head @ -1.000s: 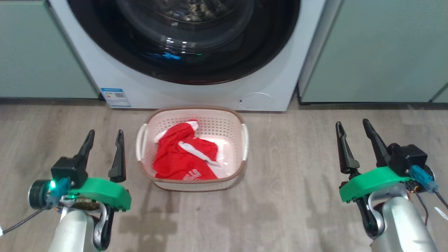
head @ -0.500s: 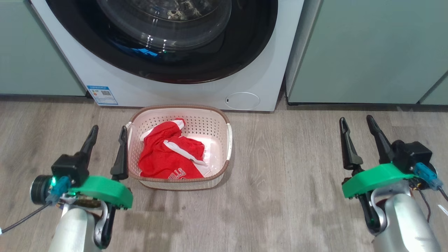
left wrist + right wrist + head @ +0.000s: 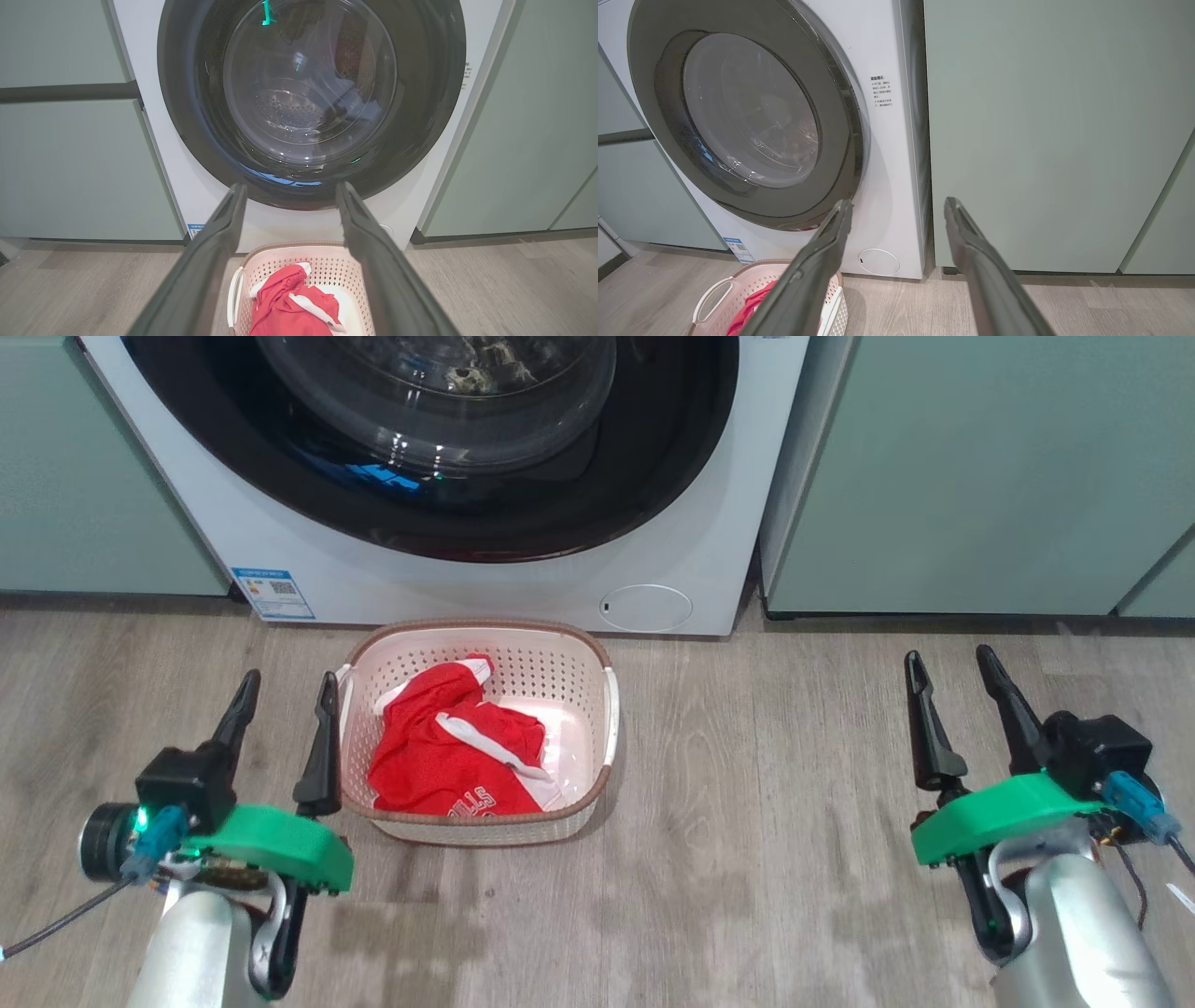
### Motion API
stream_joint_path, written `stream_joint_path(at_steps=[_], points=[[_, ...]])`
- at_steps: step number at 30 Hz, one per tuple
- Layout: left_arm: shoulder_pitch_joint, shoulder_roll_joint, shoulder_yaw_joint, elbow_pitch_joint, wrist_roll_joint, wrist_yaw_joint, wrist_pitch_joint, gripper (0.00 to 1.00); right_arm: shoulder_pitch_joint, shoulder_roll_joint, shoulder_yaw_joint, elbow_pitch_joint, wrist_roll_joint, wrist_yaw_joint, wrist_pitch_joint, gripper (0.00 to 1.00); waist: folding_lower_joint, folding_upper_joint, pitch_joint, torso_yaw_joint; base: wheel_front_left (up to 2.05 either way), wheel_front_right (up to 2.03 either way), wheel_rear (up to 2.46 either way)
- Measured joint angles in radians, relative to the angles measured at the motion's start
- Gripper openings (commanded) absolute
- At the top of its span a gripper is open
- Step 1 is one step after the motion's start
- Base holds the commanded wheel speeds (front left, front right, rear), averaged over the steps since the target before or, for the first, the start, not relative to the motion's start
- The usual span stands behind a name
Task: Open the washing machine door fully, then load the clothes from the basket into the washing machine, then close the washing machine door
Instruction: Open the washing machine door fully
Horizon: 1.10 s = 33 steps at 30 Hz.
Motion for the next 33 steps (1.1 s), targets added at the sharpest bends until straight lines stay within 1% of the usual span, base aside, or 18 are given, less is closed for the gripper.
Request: stream_joint_path(at_steps=[13, 14, 15, 16, 22, 25, 29, 33], points=[[0.000, 0.000, 0.001, 0.000, 0.011, 0.000, 0.000, 1.00, 0.000, 0.000, 0.001, 0.000, -0.001, 0.000, -0.006, 1.00, 0.0000, 0.0000, 0.006, 0.001, 0.00, 0.00, 0.00], [0.000, 0.000, 0.001, -0.001, 0.011, 0.000, 0.000, 1.00, 0.000, 0.000, 0.000, 0.000, -0.001, 0.000, -0.006, 0.92, 0.0000, 0.0000, 0.008, 0.001, 0.00, 0.00, 0.00], [0.000, 0.000, 0.001, -0.002, 0.011, 0.001, 0.000, 1.00, 0.000, 0.000, -0.001, 0.000, -0.001, 0.000, -0.006, 0.31, 0.0000, 0.0000, 0.008, 0.001, 0.00, 0.00, 0.00], [0.000, 0.000, 0.001, -0.004, 0.011, 0.001, 0.000, 1.00, 0.000, 0.000, -0.001, -0.001, -0.001, 0.000, -0.006, 0.00, 0.0000, 0.0000, 0.010, 0.001, 0.00, 0.00, 0.00], [0.000, -0.001, 0.001, -0.015, 0.011, 0.001, 0.000, 1.00, 0.000, 0.000, -0.001, -0.009, 0.001, 0.000, -0.007, 0.00, 0.0000, 0.0000, 0.026, 0.001, 0.00, 0.00, 0.00], [0.000, -0.001, 0.002, -0.024, 0.010, 0.001, 0.000, 1.00, -0.005, 0.000, 0.001, -0.013, 0.028, 0.000, -0.008, 0.00, 0.0000, 0.0000, 0.039, 0.001, 0.00, 0.00, 0.00], [-0.006, -0.001, 0.006, -0.041, 0.010, 0.001, 0.000, 1.00, -0.037, 0.000, 0.017, -0.009, 0.244, 0.000, -0.003, 0.00, 0.0000, 0.0000, 0.066, 0.000, 0.00, 0.00, 0.00], [-0.041, -0.003, 0.010, -0.061, 0.008, 0.001, 0.000, 1.00, -0.112, 0.000, 0.035, 0.003, 0.563, 0.000, 0.047, 0.00, 0.0000, 0.0000, 0.107, -0.001, 0.00, 0.00, 0.00]])
